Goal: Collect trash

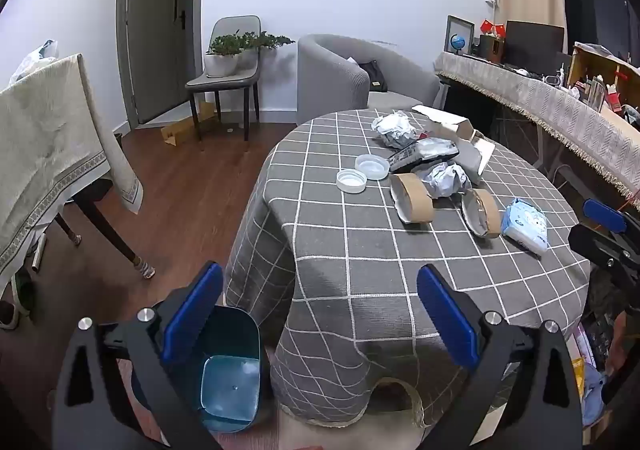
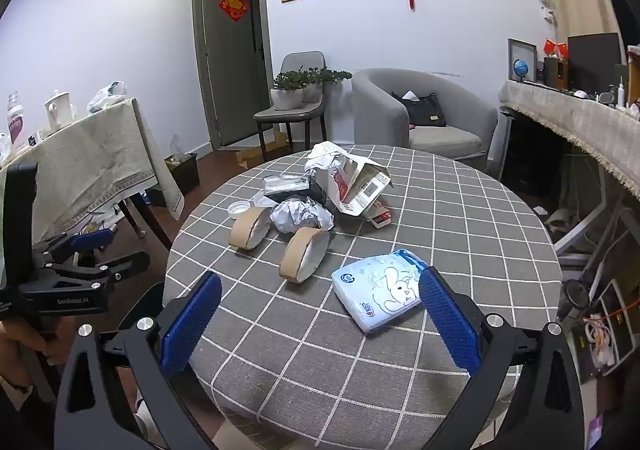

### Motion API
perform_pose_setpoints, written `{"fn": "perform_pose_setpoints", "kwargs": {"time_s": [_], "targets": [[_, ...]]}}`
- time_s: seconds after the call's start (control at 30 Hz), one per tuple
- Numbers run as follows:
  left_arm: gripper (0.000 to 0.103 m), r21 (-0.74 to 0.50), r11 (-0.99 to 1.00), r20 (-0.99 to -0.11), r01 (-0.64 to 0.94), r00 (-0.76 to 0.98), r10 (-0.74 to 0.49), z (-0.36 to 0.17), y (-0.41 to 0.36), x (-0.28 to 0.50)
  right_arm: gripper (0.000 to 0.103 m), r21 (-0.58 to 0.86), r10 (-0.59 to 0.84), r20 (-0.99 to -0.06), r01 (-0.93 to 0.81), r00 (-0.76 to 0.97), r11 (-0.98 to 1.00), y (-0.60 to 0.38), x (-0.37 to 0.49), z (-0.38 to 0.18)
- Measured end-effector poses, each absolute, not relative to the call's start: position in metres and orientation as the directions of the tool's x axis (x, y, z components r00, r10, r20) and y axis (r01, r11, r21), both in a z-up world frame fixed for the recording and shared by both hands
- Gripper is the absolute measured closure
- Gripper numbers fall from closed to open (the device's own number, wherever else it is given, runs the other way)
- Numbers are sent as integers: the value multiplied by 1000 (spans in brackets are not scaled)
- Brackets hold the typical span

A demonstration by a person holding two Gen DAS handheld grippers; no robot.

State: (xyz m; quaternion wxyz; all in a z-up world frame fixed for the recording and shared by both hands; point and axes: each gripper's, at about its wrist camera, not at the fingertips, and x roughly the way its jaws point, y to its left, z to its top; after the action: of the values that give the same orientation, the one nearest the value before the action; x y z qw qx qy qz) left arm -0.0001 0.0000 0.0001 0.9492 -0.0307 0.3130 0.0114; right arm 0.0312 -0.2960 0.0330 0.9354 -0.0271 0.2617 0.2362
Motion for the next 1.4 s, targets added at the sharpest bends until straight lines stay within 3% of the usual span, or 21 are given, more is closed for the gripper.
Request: {"fn": "perform_pose_setpoints", "kwargs": {"time_s": [1.4], "targets": [[4,-39,998,-597,-50,802,17,0,1,-3,3,83,448,-497,-474,743,877,-290,32,31]]}}
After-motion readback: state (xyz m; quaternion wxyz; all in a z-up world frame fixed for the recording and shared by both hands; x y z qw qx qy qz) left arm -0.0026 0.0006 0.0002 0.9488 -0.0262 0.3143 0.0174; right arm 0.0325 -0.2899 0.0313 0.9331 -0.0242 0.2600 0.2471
